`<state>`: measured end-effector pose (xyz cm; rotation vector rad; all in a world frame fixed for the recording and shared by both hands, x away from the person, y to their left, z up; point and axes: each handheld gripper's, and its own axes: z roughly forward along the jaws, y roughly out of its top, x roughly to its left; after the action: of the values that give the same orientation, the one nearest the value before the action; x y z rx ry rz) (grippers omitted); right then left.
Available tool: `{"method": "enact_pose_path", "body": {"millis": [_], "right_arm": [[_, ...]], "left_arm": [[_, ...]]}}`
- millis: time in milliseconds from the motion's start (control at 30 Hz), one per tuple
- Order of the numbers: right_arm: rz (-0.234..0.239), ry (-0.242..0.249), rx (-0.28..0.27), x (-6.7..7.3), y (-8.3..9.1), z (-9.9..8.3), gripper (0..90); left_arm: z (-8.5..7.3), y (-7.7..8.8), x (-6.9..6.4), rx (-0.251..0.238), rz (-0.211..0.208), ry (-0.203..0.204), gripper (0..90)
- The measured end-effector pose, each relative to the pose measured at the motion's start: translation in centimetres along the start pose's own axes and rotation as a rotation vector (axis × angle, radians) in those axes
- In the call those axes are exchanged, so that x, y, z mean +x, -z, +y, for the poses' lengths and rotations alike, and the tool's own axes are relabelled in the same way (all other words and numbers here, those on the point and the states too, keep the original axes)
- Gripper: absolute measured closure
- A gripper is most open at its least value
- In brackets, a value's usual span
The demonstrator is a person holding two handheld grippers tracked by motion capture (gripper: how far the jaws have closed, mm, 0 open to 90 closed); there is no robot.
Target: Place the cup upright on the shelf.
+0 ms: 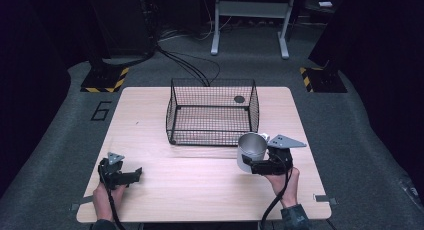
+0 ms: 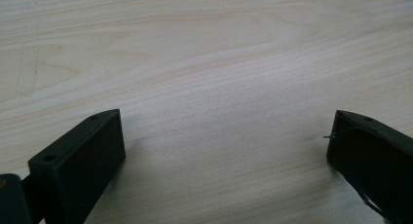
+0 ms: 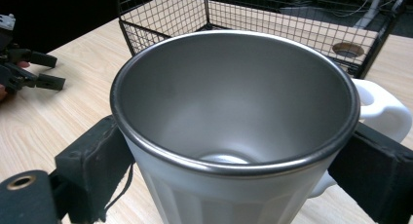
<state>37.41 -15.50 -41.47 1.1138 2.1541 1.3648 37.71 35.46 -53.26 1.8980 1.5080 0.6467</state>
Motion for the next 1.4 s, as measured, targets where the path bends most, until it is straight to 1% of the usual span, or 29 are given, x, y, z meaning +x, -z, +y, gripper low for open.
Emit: {"method": "enact_pose_path", "body": {"millis": [33,100,233,300,533,900,933,1133,1233,1267,1367,1400], "right_arm": [[0.005,0.004,0.001,0.0,-0.1,0.2,7.4],[0.008,0.005,0.0,0.2,-0.2,0.5,7.4],[0.019,0.016,0.004,0.5,-0.5,1.3,7.4],[0.025,0.022,0.001,0.6,-0.7,1.6,7.4],[0.034,0.025,0.004,0.9,-1.2,2.8,7.4],[0.049,0.051,-0.004,1.1,-1.8,5.4,7.4],[0.05,0.052,-0.007,1.1,-1.9,5.6,7.4],[0.057,0.066,-0.013,1.0,-2.1,7.2,7.4],[0.058,0.057,-0.018,0.9,-2.3,8.1,7.4],[0.057,0.063,-0.025,0.8,-2.4,8.4,7.4],[0.061,0.054,-0.029,0.7,-2.6,9.2,7.4],[0.059,0.06,-0.029,0.6,-2.7,9.5,7.4]], "left_arm": [[0.0,0.0,0.1,0.006,-0.005,-0.004,0.4],[0.1,0.0,0.1,0.008,0.0,-0.009,0.5],[0.1,0.0,0.1,0.008,-0.001,-0.01,0.5],[0.1,0.0,0.1,0.019,-0.005,-0.012,0.5],[0.1,0.0,0.1,0.01,-0.002,-0.012,0.5],[0.1,0.0,0.1,0.01,-0.003,-0.015,0.5],[0.1,0.0,0.2,0.018,-0.004,-0.024,0.5],[0.1,0.0,0.2,0.017,-0.004,-0.023,0.5],[0.1,0.0,0.2,0.017,-0.005,-0.023,0.5],[0.1,0.0,0.2,0.017,-0.005,-0.023,0.5],[0.1,0.0,0.2,0.017,-0.005,-0.023,0.5],[0.1,0.1,0.2,0.022,-0.006,-0.024,0.5]]}}
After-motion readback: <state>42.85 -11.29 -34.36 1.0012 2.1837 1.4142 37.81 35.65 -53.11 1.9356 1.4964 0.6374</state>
